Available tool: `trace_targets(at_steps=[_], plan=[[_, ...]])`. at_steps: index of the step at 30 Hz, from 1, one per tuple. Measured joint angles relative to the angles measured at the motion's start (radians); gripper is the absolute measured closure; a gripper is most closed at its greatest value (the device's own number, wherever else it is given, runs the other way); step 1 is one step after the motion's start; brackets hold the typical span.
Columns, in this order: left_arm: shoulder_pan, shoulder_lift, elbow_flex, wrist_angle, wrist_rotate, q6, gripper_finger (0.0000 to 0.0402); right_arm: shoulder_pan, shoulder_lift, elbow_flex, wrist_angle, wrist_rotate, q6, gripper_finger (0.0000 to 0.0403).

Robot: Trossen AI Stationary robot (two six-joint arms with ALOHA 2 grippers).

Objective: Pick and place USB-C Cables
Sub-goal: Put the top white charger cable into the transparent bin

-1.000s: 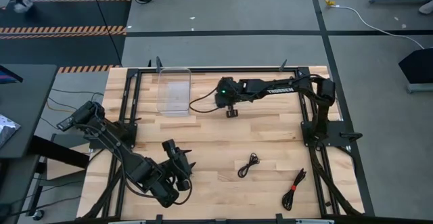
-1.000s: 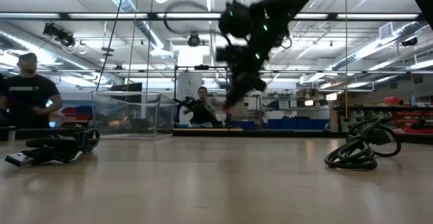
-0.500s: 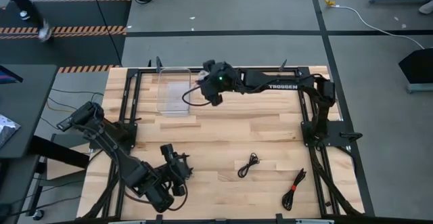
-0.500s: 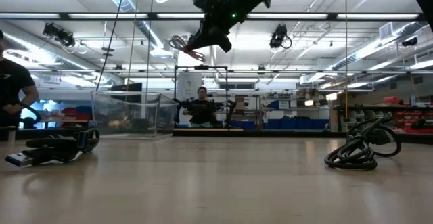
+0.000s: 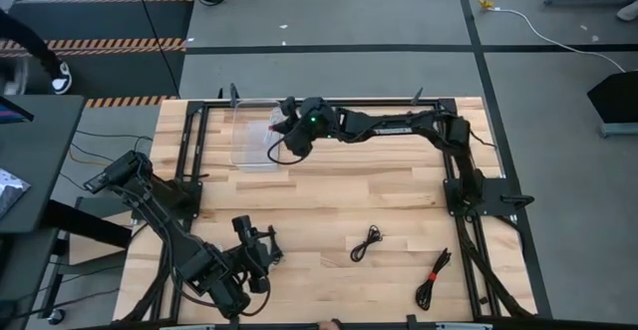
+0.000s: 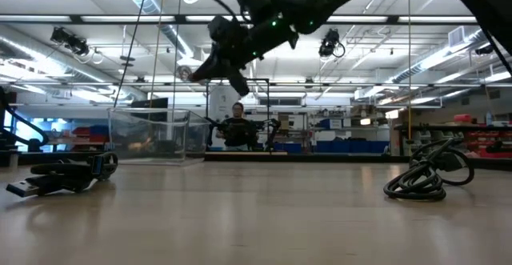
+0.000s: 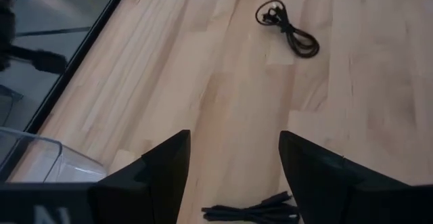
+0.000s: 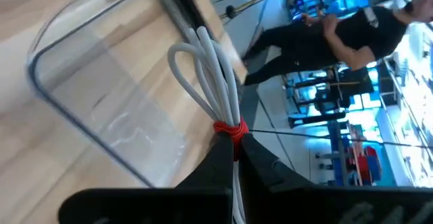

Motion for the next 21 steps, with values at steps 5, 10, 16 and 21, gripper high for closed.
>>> trace_targets(at_steps=[5, 10, 16, 21], plan=[[0.0, 0.0, 0.0, -0.005, -0.011, -0.003, 0.0168, 0.0, 0.063, 0.002, 0.095, -0.05, -0.024, 0.0396], [0.0, 0.0, 0.0, -0.001, -0.015, -0.005, 0.0168, 0.0, 0.109, 0.0, 0.142, -0.055, -0.029, 0.0393], [0.0, 0.0, 0.0, -0.002, -0.015, -0.005, 0.0168, 0.0, 0.117, 0.0, 0.151, -0.043, -0.025, 0.0389], [0.0, 0.0, 0.0, -0.002, -0.015, -0.005, 0.0168, 0.0, 0.117, 0.001, 0.151, -0.04, -0.022, 0.0386]])
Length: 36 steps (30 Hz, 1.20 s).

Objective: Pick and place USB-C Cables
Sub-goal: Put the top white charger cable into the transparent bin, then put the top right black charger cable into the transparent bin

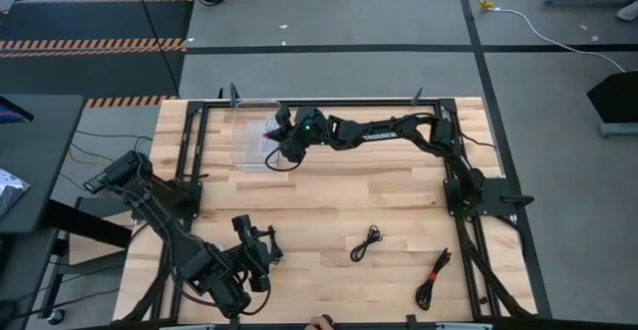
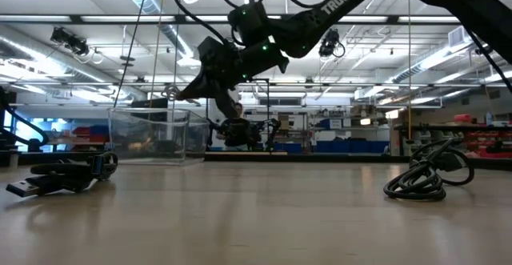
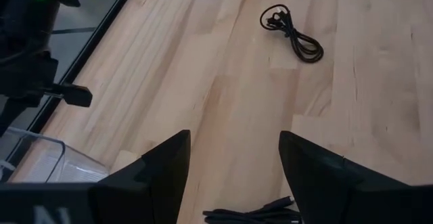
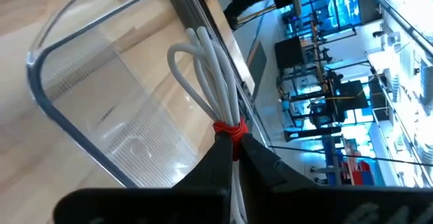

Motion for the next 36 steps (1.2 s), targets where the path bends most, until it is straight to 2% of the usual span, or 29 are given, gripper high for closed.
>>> trace_targets(at_steps=[4, 13, 16, 19, 25, 28, 33, 36], plan=[[0.0, 0.0, 0.0, 0.0, 0.0, 0.0, 0.0168, 0.0, 0.0, 0.0, -0.021, 0.0, 0.002, 0.0369], [0.0, 0.0, 0.0, 0.001, 0.003, -0.001, 0.0168, -0.001, 0.0, 0.0, -0.044, 0.005, 0.023, 0.0288], [0.0, 0.0, 0.0, 0.001, 0.003, -0.005, 0.0168, -0.001, 0.0, 0.0, -0.045, 0.036, 0.028, 0.0265], [0.0, 0.0, 0.0, 0.0, 0.003, -0.007, 0.0168, 0.001, 0.0, 0.0, -0.041, 0.114, 0.028, 0.0247], [-0.01, 0.0, 0.0, -0.005, 0.004, -0.008, 0.0168, 0.063, -0.058, -0.001, -0.071, 0.398, 0.118, 0.0234], [-0.017, 0.0, 0.0, -0.004, -0.002, -0.008, 0.0168, 0.097, -0.119, 0.0, -0.184, 0.433, 0.215, 0.0234], [-0.018, 0.012, 0.0, -0.004, -0.026, -0.006, 0.0168, 0.158, -0.235, 0.0, -0.483, 0.438, 0.462, 0.0236], [-0.008, 0.027, 0.0, -0.007, -0.018, 0.005, 0.0168, 0.196, -0.301, 0.0, -0.732, 0.38, 0.635, 0.0236]])
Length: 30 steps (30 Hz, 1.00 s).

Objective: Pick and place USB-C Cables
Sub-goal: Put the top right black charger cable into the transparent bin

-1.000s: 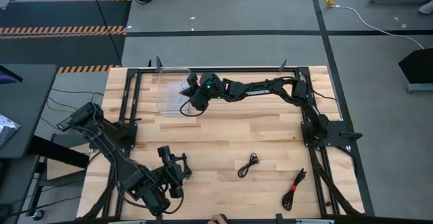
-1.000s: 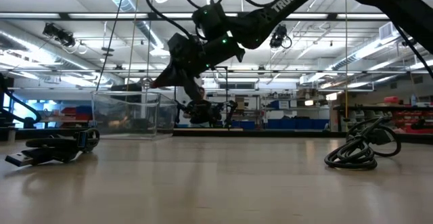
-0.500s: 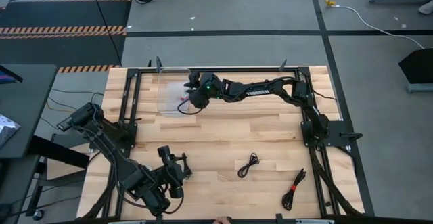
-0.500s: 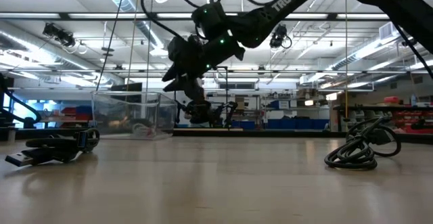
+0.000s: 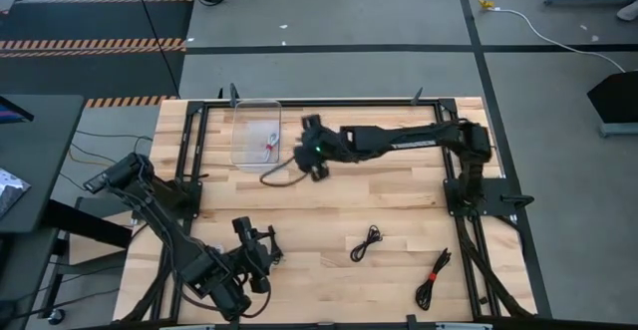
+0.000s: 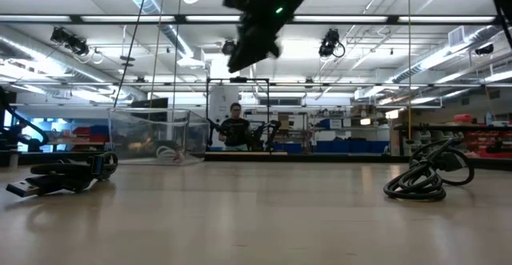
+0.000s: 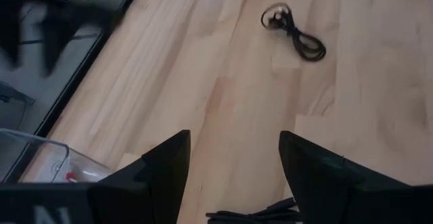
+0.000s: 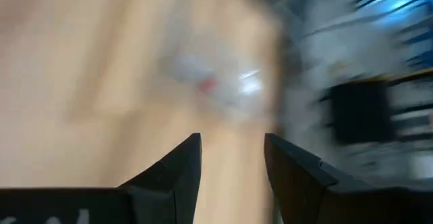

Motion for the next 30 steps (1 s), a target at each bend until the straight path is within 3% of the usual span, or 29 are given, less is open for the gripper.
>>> trace_targets(at_steps=[5, 9, 12, 19, 30], plan=[[0.017, 0.021, 0.0, -0.012, 0.04, 0.004, 0.0168, 0.065, -0.102, 0.0, -0.41, -0.275, 0.224, 0.0237], [0.04, 0.03, 0.0, -0.014, 0.041, 0.045, 0.0168, 0.145, -0.145, 0.0, -0.607, -0.443, 0.358, 0.024], [0.069, 0.03, 0.0, -0.017, 0.071, 0.104, 0.0169, 0.233, -0.15, -0.002, -0.677, -0.44, 0.407, 0.0242], [0.142, 0.03, 0.0, -0.037, 0.269, 0.188, 0.0188, 0.419, -0.151, -0.112, -0.686, -0.408, 0.449, 0.0245], [0.158, 0.03, 0.0, 0.058, 0.24, 0.266, 0.0216, 0.491, -0.15, -0.342, -0.473, -0.352, 0.517, 0.0245]])
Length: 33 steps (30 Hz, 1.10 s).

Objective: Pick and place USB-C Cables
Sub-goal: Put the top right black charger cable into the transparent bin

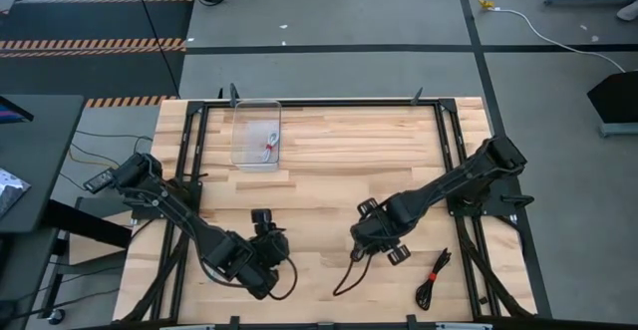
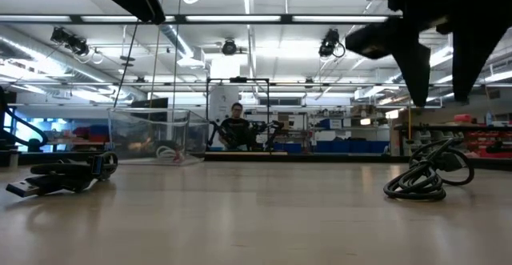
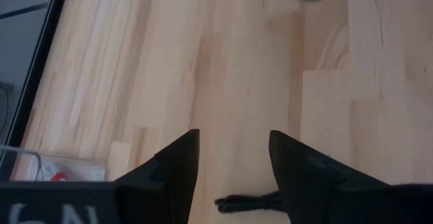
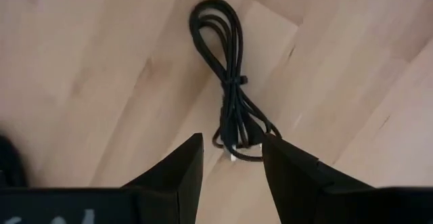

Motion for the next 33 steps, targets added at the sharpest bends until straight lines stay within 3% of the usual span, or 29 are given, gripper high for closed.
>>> trace_targets(at_steps=[10, 13, 16, 22, 27, 33], plan=[[0.0, 0.0, 0.0, 0.002, -0.001, -0.012, 0.0216, -0.001, 0.0, -0.146, 0.157, 0.033, 0.029, 0.025], [0.0, 0.0, 0.0, 0.002, -0.001, -0.012, 0.0216, 0.0, 0.001, -0.169, 0.174, 0.096, 0.043, 0.0258], [0.0, 0.0, 0.0, 0.003, -0.012, -0.013, 0.0216, 0.0, 0.001, -0.173, 0.178, 0.159, 0.038, 0.0284], [0.0, 0.0, 0.0, 0.012, -0.028, -0.012, 0.0216, 0.0, 0.001, -0.173, 0.186, 0.202, 0.021, 0.039], [0.0, -0.001, 0.0, 0.017, -0.028, -0.011, 0.0216, -0.001, 0.001, -0.159, 0.176, 0.28, 0.02, 0.0397], [0.0, -0.001, 0.0, 0.02, -0.074, -0.002, 0.0216, 0.0, -0.031, -0.045, 0.13, 0.416, -0.015, 0.04]])
